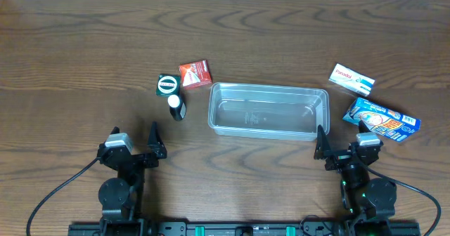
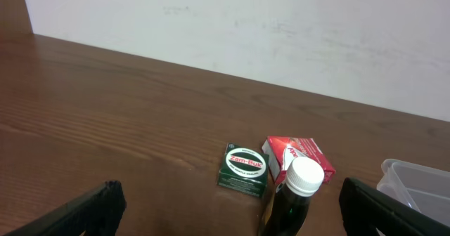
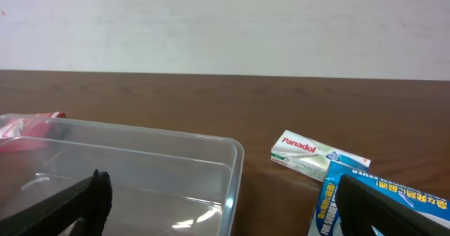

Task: Pack container

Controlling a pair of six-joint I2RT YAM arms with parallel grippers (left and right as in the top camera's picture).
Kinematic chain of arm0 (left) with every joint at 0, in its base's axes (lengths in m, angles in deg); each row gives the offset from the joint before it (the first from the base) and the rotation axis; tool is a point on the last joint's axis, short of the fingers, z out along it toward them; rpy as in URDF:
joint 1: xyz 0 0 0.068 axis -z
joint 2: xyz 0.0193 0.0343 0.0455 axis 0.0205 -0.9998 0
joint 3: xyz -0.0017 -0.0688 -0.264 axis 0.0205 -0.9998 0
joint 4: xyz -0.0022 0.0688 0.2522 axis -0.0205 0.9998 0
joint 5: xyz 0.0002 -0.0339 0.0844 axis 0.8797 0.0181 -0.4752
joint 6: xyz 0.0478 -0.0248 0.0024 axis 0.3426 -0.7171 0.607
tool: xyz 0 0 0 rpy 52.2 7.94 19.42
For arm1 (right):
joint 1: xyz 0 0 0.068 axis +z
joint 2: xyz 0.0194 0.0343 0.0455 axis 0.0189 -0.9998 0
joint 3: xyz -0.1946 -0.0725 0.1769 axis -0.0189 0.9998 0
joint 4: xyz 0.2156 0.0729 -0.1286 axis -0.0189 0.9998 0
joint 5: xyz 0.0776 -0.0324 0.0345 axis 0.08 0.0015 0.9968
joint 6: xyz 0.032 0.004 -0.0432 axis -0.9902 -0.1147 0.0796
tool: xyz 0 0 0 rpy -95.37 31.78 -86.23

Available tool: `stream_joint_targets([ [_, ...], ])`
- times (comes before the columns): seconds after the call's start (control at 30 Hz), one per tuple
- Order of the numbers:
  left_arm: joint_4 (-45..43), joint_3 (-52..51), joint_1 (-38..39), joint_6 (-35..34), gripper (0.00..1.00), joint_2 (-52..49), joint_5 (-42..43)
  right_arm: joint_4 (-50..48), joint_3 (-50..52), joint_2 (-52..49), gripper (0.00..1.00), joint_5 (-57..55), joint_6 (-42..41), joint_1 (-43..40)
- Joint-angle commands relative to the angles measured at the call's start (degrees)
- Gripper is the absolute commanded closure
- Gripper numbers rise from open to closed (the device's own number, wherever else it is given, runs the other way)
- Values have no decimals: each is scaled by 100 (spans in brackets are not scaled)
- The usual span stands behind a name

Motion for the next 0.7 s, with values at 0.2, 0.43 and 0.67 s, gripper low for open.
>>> stream_joint_targets([
  [0.2, 214, -105, -35, 114, 2, 35, -48, -4, 31, 57, 1, 22, 70, -57],
  [0.43, 212, -105, -35, 114, 2, 35, -48, -7, 31, 57, 1, 55, 61, -57],
  [0.67, 214, -105, -35, 114, 2, 35, -48, -98, 31, 57, 1, 103, -1154, -57],
])
